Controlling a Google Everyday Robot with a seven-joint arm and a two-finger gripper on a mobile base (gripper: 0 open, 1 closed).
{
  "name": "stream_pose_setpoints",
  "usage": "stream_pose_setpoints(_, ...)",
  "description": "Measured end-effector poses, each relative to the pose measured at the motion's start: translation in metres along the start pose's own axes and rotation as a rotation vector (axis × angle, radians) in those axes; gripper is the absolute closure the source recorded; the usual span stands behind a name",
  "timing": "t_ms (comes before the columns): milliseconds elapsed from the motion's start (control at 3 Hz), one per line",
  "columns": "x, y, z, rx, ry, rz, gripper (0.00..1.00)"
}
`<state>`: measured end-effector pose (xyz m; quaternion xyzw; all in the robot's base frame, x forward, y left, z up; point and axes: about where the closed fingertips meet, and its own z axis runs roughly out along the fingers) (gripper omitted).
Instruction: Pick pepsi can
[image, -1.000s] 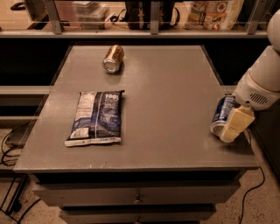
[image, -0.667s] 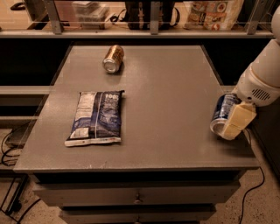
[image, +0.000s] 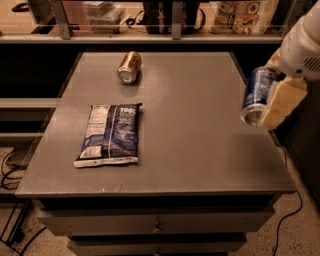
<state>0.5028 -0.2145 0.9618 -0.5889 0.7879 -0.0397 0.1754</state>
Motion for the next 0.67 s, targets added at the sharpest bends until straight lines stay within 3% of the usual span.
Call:
stream_pose_setpoints(333, -0.0315, -0.0143, -0.0654, 0.109, -0.060, -0.100, 1.00)
stream_pose_setpoints(667, -0.0348, -0.0183, -0.0734, 0.131, -0.073, -0.100, 1.00)
